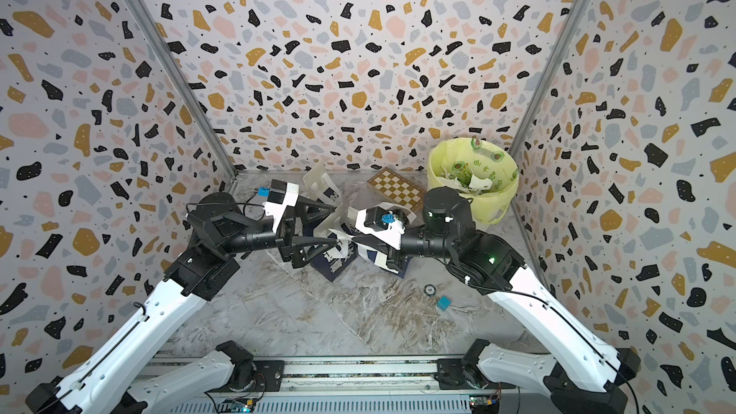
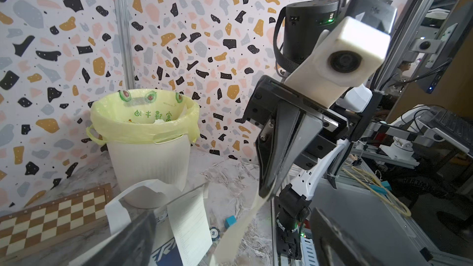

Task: Shred takeout receipts and throw away
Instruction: Shred the takeout receipt.

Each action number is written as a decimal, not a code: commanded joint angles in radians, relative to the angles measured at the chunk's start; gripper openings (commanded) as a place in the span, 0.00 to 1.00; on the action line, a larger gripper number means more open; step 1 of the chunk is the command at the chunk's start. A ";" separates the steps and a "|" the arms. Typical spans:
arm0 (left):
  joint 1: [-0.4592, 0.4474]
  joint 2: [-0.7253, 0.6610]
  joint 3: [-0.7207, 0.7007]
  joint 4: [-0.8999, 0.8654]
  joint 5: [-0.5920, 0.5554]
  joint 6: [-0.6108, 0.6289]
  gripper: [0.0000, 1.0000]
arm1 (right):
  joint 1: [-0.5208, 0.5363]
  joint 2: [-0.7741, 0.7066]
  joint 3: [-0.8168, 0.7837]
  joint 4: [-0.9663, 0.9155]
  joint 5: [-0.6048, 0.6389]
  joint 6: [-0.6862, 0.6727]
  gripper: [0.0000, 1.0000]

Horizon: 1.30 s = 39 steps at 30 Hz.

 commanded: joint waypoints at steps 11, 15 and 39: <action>-0.002 0.063 -0.006 0.255 0.258 -0.182 0.63 | -0.003 0.010 0.065 0.001 -0.049 0.051 0.00; -0.001 0.076 0.003 0.251 0.279 -0.188 0.45 | -0.003 0.015 0.064 0.013 -0.050 0.062 0.00; -0.002 0.095 0.022 0.220 0.210 -0.237 0.00 | 0.042 0.030 0.066 0.025 0.069 0.047 0.00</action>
